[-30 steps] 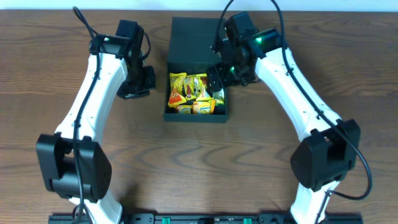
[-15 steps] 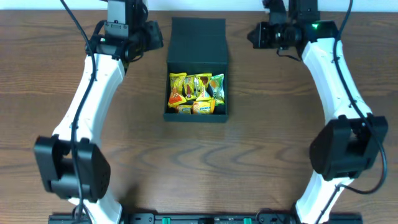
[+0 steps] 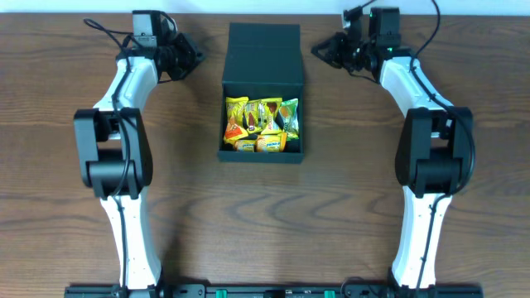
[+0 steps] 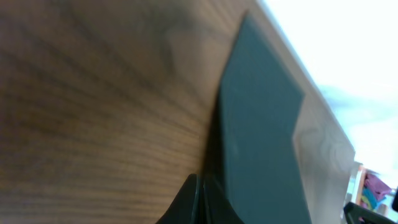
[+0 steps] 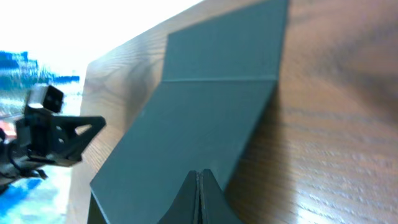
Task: Pack container
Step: 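Raise both grippers to the box lid's back edge, then grip the lid with both grippers and fold it forward over the box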
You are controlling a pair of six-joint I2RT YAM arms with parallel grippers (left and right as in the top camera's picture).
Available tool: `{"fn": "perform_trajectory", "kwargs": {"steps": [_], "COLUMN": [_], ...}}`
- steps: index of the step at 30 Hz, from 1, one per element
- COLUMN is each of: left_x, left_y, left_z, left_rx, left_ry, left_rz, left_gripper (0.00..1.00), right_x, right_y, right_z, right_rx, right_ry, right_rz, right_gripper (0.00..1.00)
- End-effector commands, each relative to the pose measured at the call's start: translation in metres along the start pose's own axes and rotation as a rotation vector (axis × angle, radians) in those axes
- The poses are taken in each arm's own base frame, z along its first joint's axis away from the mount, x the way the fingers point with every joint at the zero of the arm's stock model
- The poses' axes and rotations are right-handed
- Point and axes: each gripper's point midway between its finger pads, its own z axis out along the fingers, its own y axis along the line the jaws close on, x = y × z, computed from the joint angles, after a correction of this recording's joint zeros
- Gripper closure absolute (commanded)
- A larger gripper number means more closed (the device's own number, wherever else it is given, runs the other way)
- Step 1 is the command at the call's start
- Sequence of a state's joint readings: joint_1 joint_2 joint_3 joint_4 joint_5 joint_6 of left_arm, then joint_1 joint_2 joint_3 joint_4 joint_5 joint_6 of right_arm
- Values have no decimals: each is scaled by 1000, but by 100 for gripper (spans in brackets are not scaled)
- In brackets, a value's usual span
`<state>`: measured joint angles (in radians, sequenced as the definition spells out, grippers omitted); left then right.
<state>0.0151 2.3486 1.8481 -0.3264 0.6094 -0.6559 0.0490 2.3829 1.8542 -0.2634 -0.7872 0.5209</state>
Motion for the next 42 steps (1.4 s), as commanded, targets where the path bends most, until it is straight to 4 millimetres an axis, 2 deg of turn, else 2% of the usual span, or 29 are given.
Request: {"fn": "perform_trajectory", "kwargs": {"steps": [1, 5, 15, 23, 30, 35, 42], "left_x": [-16, -14, 2, 13, 25, 24, 18], "left_y": [-19, -16, 12, 24, 23, 17, 0], "left_z": [1, 10, 33, 49, 68, 72, 73], "left_rx": [31, 13, -68, -101, -54, -38, 40], "left_ry": [-14, 3, 41, 59, 98, 87, 76], "left_rz": [6, -4, -61, -71, -113, -102, -85], "left_gripper": [95, 95, 95, 94, 95, 95, 94], "right_x": [1, 9, 29, 34, 40, 45, 42], "right_y": [-8, -18, -48, -44, -45, -49, -34], "right_z": [0, 6, 26, 42, 54, 67, 81], "right_rx": [-24, -5, 26, 49, 56, 13, -67], "right_ry": [16, 34, 77, 66, 70, 76, 59], "right_rz": [98, 126, 211, 209, 242, 286, 271], "right_gripper": [99, 98, 98, 98, 98, 98, 98]}}
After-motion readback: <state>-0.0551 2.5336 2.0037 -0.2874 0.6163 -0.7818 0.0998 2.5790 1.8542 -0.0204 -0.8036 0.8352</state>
